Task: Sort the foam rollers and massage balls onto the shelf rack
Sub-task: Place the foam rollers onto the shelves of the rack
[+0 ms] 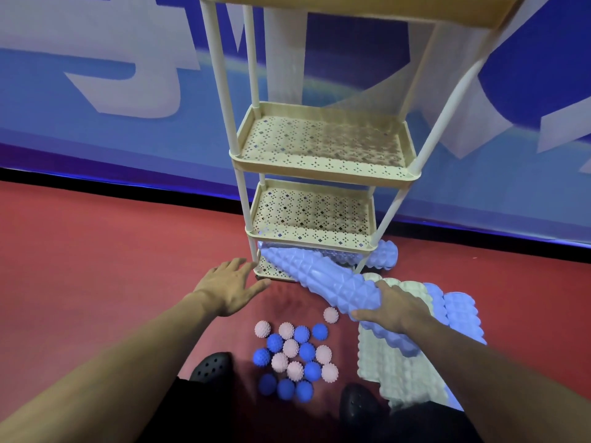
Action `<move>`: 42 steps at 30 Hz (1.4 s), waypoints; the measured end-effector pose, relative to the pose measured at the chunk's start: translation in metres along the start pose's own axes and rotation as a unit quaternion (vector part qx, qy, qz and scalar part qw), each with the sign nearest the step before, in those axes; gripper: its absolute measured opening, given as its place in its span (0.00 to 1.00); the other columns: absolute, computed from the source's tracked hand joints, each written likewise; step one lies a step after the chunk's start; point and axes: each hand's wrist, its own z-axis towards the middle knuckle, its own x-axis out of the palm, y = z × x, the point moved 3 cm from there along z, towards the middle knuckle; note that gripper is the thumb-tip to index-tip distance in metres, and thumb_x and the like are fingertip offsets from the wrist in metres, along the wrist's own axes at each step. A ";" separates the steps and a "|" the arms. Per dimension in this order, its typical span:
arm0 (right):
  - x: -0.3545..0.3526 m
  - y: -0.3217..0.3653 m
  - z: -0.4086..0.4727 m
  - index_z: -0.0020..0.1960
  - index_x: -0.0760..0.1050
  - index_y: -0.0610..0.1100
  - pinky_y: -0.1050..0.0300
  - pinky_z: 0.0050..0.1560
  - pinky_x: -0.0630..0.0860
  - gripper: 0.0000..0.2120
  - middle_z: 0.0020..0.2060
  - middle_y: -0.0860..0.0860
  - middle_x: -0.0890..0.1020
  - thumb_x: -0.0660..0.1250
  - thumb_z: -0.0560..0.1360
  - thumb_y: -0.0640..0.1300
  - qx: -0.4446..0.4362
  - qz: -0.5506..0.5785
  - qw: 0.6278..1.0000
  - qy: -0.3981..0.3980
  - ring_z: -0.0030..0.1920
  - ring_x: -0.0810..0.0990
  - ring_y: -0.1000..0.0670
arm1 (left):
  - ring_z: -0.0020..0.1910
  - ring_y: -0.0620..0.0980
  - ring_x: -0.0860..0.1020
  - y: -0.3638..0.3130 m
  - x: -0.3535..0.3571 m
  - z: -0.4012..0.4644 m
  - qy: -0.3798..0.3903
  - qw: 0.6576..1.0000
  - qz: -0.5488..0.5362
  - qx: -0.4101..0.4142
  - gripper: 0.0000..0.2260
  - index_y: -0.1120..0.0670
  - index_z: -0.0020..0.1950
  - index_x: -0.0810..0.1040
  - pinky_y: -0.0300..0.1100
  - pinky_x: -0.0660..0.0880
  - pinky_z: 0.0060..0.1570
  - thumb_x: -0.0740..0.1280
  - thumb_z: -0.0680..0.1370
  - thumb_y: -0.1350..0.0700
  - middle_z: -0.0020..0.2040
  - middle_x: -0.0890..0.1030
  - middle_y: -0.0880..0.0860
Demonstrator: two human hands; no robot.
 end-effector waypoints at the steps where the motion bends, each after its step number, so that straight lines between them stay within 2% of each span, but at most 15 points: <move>1: 0.003 -0.001 0.016 0.49 0.75 0.56 0.49 0.44 0.83 0.29 0.36 0.56 0.86 0.68 0.59 0.75 -0.006 0.004 1.000 0.002 0.36 0.86 0.49 | 0.78 0.54 0.60 0.001 0.004 0.005 0.010 1.000 -0.002 -0.004 0.46 0.46 0.81 0.55 0.54 0.58 0.76 0.38 0.69 0.23 0.80 0.58 0.50; 4: 0.001 0.017 0.033 0.48 0.75 0.59 0.49 0.41 0.83 0.25 0.35 0.59 0.85 0.66 0.60 0.75 -0.018 0.002 1.000 -0.024 0.34 0.85 0.53 | 0.77 0.55 0.61 0.002 0.016 0.026 0.029 0.999 -0.016 -0.011 0.41 0.48 0.81 0.56 0.55 0.60 0.75 0.44 0.75 0.25 0.80 0.59 0.51; 7: 0.002 0.031 0.048 0.40 0.70 0.58 0.58 0.32 0.75 0.17 0.37 0.60 0.81 0.69 0.66 0.70 -0.026 0.034 0.998 -0.040 0.34 0.79 0.54 | 0.74 0.58 0.66 -0.006 0.030 0.054 0.038 0.988 -0.140 -0.044 0.37 0.52 0.80 0.58 0.53 0.64 0.73 0.53 0.78 0.30 0.77 0.64 0.56; 10: 0.011 0.031 0.076 0.52 0.71 0.61 0.52 0.42 0.79 0.28 0.44 0.58 0.83 0.71 0.59 0.74 -0.069 0.019 0.996 -0.058 0.41 0.82 0.54 | 0.72 0.57 0.70 -0.023 0.044 0.083 0.042 0.940 -0.325 -0.090 0.36 0.57 0.79 0.61 0.48 0.67 0.69 0.61 0.79 0.34 0.76 0.69 0.57; 13: 0.020 0.037 0.094 0.53 0.73 0.59 0.55 0.42 0.79 0.26 0.40 0.57 0.84 0.73 0.62 0.71 -0.075 0.046 0.995 -0.043 0.39 0.83 0.55 | 0.59 0.54 0.78 -0.048 0.057 0.098 0.027 0.890 -0.440 -0.113 0.28 0.56 0.71 0.71 0.42 0.69 0.52 0.67 0.79 0.40 0.63 0.78 0.52; 15: 0.025 0.043 0.100 0.52 0.74 0.58 0.55 0.40 0.80 0.26 0.39 0.55 0.86 0.74 0.62 0.70 -0.072 0.068 0.994 -0.038 0.36 0.83 0.53 | 0.48 0.51 0.80 -0.066 0.068 0.103 0.032 0.829 -0.543 -0.128 0.23 0.54 0.64 0.74 0.43 0.73 0.46 0.70 0.77 0.40 0.55 0.81 0.50; 18: 0.035 0.048 0.110 0.55 0.72 0.57 0.56 0.41 0.80 0.28 0.39 0.56 0.86 0.74 0.63 0.70 -0.062 0.100 0.993 -0.007 0.38 0.84 0.53 | 0.37 0.47 0.83 -0.090 0.078 0.108 0.089 0.693 -0.703 -0.135 0.18 0.55 0.58 0.79 0.41 0.79 0.37 0.70 0.78 0.42 0.45 0.86 0.49; 22: 0.035 0.049 0.120 0.67 0.67 0.55 0.52 0.52 0.75 0.41 0.58 0.57 0.78 0.70 0.62 0.75 -0.071 0.011 0.997 -0.028 0.56 0.79 0.49 | 0.49 0.50 0.86 -0.104 0.084 0.118 0.119 0.609 -0.776 -0.109 0.19 0.53 0.62 0.81 0.48 0.83 0.47 0.71 0.77 0.43 0.54 0.86 0.52; 27: 0.035 0.028 0.120 0.59 0.71 0.58 0.52 0.52 0.78 0.35 0.53 0.59 0.79 0.76 0.59 0.72 -0.093 0.120 0.987 -0.048 0.51 0.80 0.54 | 0.52 0.55 0.85 -0.101 0.096 0.129 0.074 0.576 -0.801 -0.148 0.18 0.57 0.61 0.82 0.55 0.82 0.52 0.73 0.76 0.48 0.53 0.86 0.55; 30: 0.037 -0.001 0.116 0.61 0.72 0.58 0.57 0.53 0.76 0.39 0.57 0.59 0.76 0.76 0.56 0.73 -0.100 0.201 0.963 -0.150 0.55 0.78 0.56 | 0.52 0.56 0.85 -0.099 0.099 0.136 0.039 0.547 -0.818 -0.172 0.18 0.60 0.60 0.81 0.56 0.82 0.54 0.74 0.76 0.50 0.52 0.86 0.57; 33: 0.042 -0.019 0.112 0.71 0.64 0.50 0.66 0.53 0.69 0.48 0.61 0.55 0.68 0.80 0.59 0.66 -0.068 0.274 0.938 -0.200 0.60 0.73 0.55 | 0.49 0.53 0.85 -0.104 0.095 0.141 0.008 0.524 -0.836 -0.160 0.15 0.62 0.59 0.80 0.50 0.83 0.48 0.72 0.78 0.53 0.52 0.86 0.58; 35: 0.046 -0.020 0.117 0.76 0.56 0.50 0.69 0.48 0.73 0.51 0.61 0.54 0.69 0.84 0.63 0.54 -0.056 0.335 0.927 -0.159 0.55 0.77 0.60 | 0.48 0.52 0.86 -0.108 0.094 0.144 -0.004 0.514 -0.844 -0.152 0.14 0.62 0.60 0.80 0.47 0.83 0.43 0.71 0.78 0.55 0.51 0.87 0.57; 37: 0.046 -0.015 0.122 0.75 0.54 0.54 0.62 0.45 0.82 0.52 0.59 0.55 0.73 0.84 0.63 0.46 -0.096 0.361 0.922 -0.102 0.48 0.82 0.61 | 0.50 0.53 0.86 -0.108 0.096 0.148 -0.023 0.501 -0.852 -0.151 0.15 0.62 0.62 0.79 0.47 0.83 0.43 0.71 0.79 0.55 0.53 0.86 0.57; 39: 0.049 -0.017 0.131 0.76 0.53 0.55 0.49 0.53 0.83 0.54 0.62 0.57 0.74 0.85 0.63 0.45 -0.113 0.362 0.920 -0.101 0.55 0.82 0.57 | 0.55 0.56 0.84 -0.103 0.100 0.154 -0.046 0.482 -0.861 -0.153 0.17 0.62 0.65 0.78 0.50 0.83 0.48 0.70 0.80 0.55 0.56 0.85 0.58; 42: 0.052 -0.019 0.138 0.77 0.54 0.53 0.45 0.63 0.78 0.53 0.68 0.57 0.72 0.84 0.63 0.51 -0.116 0.361 0.919 -0.105 0.65 0.76 0.57 | 0.60 0.58 0.82 -0.094 0.106 0.162 -0.069 0.446 -0.877 -0.165 0.19 0.61 0.68 0.75 0.49 0.82 0.45 0.69 0.80 0.55 0.60 0.83 0.58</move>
